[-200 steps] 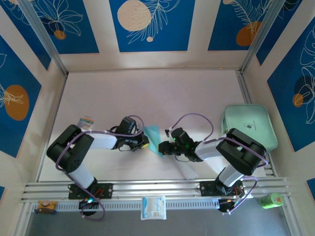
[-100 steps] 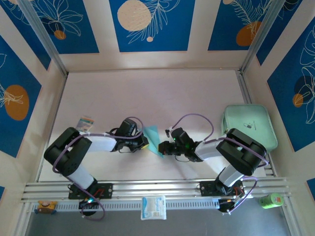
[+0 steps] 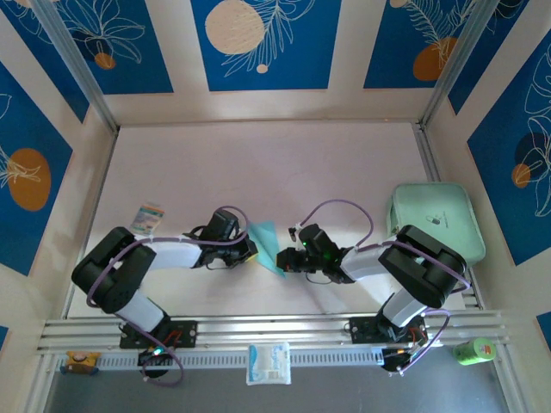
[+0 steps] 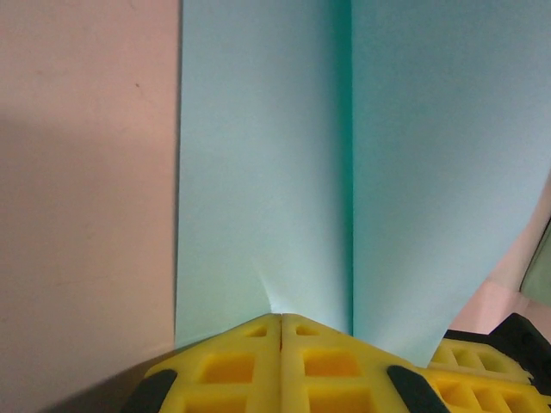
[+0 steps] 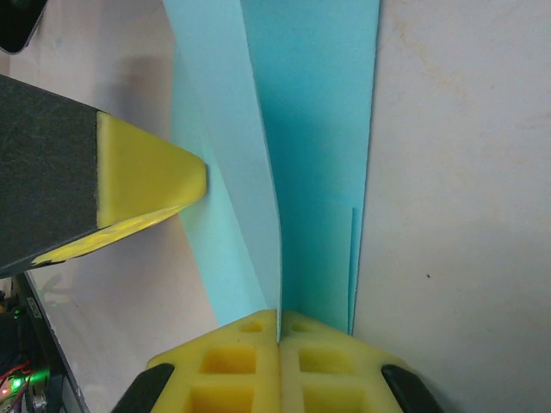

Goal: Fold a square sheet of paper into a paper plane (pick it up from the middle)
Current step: Fourth fold the wing at the center of the table.

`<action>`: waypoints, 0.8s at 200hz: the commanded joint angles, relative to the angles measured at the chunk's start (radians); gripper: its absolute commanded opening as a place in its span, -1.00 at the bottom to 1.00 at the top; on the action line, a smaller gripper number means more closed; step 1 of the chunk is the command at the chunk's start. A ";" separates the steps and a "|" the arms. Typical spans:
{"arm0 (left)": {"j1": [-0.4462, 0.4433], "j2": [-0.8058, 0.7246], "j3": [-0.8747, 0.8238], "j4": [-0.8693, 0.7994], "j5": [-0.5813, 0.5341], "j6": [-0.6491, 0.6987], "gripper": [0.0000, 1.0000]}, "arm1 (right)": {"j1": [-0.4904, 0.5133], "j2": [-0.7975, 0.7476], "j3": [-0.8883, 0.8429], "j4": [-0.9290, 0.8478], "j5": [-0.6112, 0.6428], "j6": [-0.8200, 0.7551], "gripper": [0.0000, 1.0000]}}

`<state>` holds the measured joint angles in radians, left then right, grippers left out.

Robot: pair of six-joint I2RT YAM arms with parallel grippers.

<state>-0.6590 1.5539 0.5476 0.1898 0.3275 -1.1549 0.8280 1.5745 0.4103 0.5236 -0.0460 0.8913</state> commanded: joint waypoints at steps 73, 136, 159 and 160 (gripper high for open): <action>-0.015 -0.051 0.014 -0.045 -0.031 0.026 -0.94 | 0.000 0.013 -0.026 -0.070 -0.043 0.038 -0.92; -0.015 -0.021 0.073 0.031 0.048 0.106 -0.89 | -0.028 0.028 -0.061 0.000 -0.082 0.061 -0.93; -0.016 0.029 0.094 0.094 0.092 0.103 -0.90 | -0.033 0.033 -0.067 0.013 -0.089 0.068 -0.93; -0.016 0.031 0.094 0.095 0.093 0.102 -0.90 | -0.033 0.035 -0.068 0.013 -0.089 0.068 -0.93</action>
<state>-0.6662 1.5360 0.6086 0.2138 0.3569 -1.0821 0.8013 1.5780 0.3771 0.5827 -0.0982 0.9379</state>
